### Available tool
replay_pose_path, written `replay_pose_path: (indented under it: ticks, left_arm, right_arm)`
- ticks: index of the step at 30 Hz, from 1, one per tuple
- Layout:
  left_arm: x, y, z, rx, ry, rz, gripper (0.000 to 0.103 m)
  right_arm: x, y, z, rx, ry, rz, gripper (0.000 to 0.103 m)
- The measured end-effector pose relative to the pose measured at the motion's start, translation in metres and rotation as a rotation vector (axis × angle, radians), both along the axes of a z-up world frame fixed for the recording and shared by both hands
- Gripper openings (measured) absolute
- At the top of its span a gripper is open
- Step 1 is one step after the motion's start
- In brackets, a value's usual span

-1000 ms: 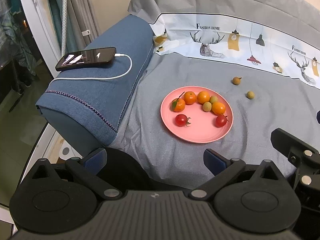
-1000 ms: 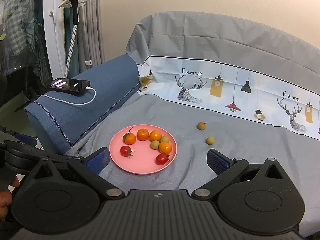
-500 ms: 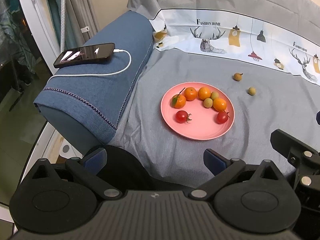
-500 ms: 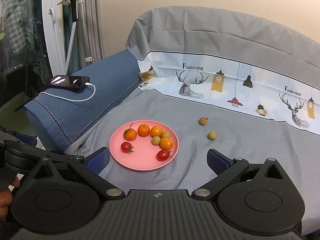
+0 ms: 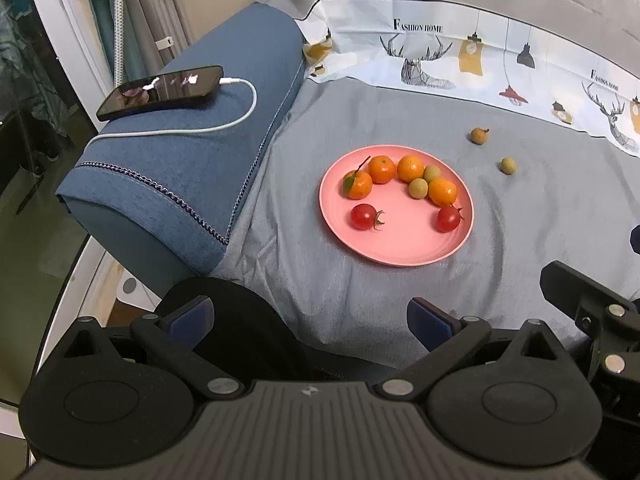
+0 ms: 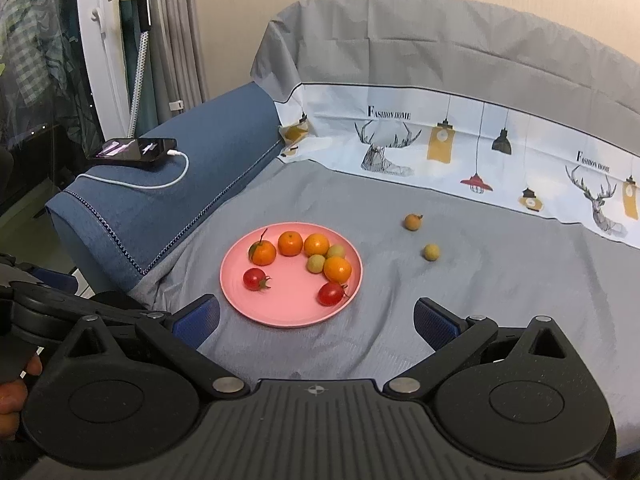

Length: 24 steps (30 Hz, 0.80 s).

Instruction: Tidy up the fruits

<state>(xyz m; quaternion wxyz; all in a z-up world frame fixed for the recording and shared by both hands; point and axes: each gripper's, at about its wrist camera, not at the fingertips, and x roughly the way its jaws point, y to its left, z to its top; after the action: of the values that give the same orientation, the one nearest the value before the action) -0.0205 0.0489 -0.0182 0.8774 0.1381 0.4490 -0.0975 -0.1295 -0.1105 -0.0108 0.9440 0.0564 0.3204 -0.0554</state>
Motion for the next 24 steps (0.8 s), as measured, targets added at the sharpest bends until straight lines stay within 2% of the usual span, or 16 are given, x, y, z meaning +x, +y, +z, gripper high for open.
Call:
replay_pose_path:
  ticks: [14,24]
  left_arm:
    - [0.031,-0.023,-0.019,0.049,0.071,-0.012,0.103]
    - [0.068,-0.063,-0.024,0.055,0.097,-0.034,0.103]
  right_arm:
    - [0.024,-0.024,-0.024,0.050,0.064,-0.034,0.102]
    - [0.051,-0.064,-0.050,0.082,0.106,-0.138,0.102]
